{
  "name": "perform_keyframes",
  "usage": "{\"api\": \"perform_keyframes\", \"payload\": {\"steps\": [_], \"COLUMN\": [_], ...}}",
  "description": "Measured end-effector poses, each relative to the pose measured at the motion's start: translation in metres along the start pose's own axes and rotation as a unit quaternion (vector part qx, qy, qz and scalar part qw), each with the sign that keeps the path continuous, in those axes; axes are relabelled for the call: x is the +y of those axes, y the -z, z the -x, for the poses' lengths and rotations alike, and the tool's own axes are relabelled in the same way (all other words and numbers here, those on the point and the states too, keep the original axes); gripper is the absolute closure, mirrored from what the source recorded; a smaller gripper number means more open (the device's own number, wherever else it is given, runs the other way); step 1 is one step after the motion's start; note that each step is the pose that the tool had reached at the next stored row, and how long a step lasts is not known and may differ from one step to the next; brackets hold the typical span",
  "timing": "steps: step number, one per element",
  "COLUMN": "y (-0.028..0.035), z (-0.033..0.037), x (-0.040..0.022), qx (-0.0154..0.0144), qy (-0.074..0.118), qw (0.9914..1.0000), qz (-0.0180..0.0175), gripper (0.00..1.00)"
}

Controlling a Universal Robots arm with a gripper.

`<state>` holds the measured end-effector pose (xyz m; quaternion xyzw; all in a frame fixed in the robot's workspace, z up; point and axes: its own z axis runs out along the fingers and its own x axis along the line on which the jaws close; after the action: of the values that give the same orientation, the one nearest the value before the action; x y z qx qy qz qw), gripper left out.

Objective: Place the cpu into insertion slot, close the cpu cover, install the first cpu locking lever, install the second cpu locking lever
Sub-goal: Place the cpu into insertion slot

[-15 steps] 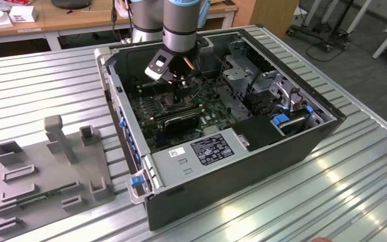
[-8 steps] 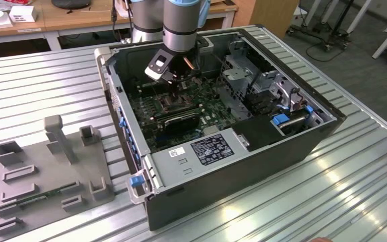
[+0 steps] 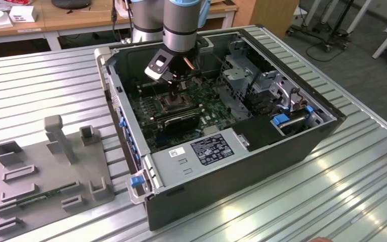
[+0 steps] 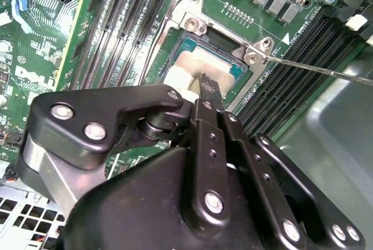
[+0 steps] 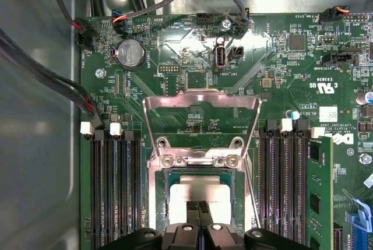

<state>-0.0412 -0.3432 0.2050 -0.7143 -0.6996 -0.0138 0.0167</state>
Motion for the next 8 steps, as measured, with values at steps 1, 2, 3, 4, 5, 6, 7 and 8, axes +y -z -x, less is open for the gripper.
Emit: {"api": "perform_keyframes", "payload": {"steps": [1, 2, 3, 4, 5, 6, 7, 8], "y": [0.0, 0.0, 0.0, 0.0, 0.0, 0.0, -0.0004, -0.0011], "z": [0.0, 0.0, 0.0, 0.0, 0.0, 0.0, 0.0, 0.0], "x": [0.0, 0.0, 0.0, 0.0, 0.0, 0.0, 0.0, 0.0001], "qx": [0.0, 0.0, 0.0001, 0.0, 0.0001, 0.0001, 0.0002, 0.0003], "qy": [0.0, 0.0, 0.0, 0.0, 0.0, 0.0, 0.0, 0.0], "qw": [1.0, 1.0, 1.0, 1.0, 1.0, 1.0, 1.0, 1.0], "qz": [-0.0003, -0.0005, -0.0008, -0.0011, -0.0013, -0.0015, -0.0014, -0.0014], "gripper": [0.89, 0.89, 0.89, 0.89, 0.89, 0.89, 0.89, 0.89]}}
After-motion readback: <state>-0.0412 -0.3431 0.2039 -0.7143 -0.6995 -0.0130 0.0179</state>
